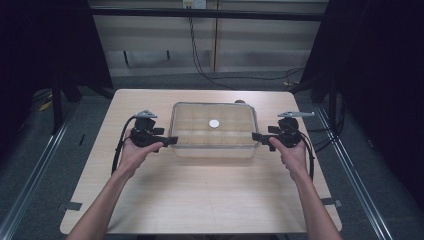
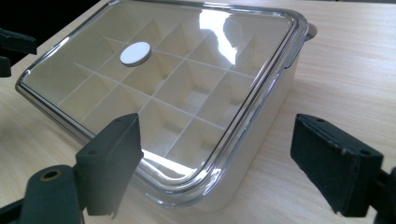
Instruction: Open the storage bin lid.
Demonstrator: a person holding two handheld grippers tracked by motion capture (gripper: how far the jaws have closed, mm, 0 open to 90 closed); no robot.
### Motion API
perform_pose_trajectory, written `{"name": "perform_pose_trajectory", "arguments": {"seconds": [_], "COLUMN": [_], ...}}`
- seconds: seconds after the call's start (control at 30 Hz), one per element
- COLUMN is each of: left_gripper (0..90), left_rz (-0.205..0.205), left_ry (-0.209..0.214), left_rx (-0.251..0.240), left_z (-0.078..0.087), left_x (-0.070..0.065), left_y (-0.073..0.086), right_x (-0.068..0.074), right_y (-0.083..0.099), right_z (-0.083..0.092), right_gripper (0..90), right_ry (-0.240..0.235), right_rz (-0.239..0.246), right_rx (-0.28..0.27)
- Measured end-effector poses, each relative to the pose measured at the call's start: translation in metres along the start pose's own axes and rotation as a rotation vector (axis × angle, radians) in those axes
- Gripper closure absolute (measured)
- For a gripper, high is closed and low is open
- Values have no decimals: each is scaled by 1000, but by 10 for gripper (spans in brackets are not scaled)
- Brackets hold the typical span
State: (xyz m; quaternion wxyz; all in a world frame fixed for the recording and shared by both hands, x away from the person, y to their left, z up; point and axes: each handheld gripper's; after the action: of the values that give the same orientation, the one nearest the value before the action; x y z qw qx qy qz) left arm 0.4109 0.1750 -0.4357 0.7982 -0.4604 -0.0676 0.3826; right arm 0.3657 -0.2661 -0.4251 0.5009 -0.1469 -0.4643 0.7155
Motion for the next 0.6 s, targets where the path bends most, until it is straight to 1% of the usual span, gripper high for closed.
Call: {"name": "perform_pose_trajectory", "arguments": {"seconds": [0.07, 0.13, 0.2, 0.27, 0.3, 0.33, 0.37, 0.4, 0.47, 0.5, 0.6], "left_gripper": [236, 228, 212, 209, 208, 209, 209, 207, 194, 195, 202], "left_rz": [6, 22, 31, 11, 10, 20, 17, 26, 27, 33, 30], "left_ry": [-15, -11, 16, -5, -10, -10, -17, -15, -15, -13, -8], "left_rx": [0, -2, -4, 2, 3, -4, 6, 4, 1, -2, 15], "left_z": [-4, -7, -9, -12, -14, -16, -17, -19, -21, -22, -26], "left_x": [2, 4, 3, 0, 0, 1, 3, 4, 6, 7, 6], "left_y": [-1, -4, -7, -10, -10, -10, -10, -10, -10, -10, -11], "right_x": [-2, -4, -5, -6, -6, -5, -5, -4, -3, -3, -5], "right_y": [-2, -4, -5, -6, -7, -7, -7, -8, -8, -8, -8], "right_z": [-5, -9, -13, -18, -20, -22, -24, -25, -28, -29, -35], "right_gripper": [163, 159, 158, 158, 158, 158, 159, 159, 160, 160, 167], "right_ry": [4, 2, -2, -6, -7, -6, -7, -12, -17, -15, -16], "right_rz": [1, -3, -6, -5, 2, 6, 4, 6, 7, 4, -5], "right_rx": [12, 23, 29, 39, 46, 57, 65, 66, 69, 69, 77]}}
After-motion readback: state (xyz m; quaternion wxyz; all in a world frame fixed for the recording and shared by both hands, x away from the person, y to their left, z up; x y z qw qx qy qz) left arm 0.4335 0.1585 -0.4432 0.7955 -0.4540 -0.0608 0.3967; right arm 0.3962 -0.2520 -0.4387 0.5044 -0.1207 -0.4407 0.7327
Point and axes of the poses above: each handheld gripper's, and its own axes: z roughly backward along the jaws, y roughly out of its underside, x roughly to its left, and after that the axes turned 4 degrees about -x, right-handed
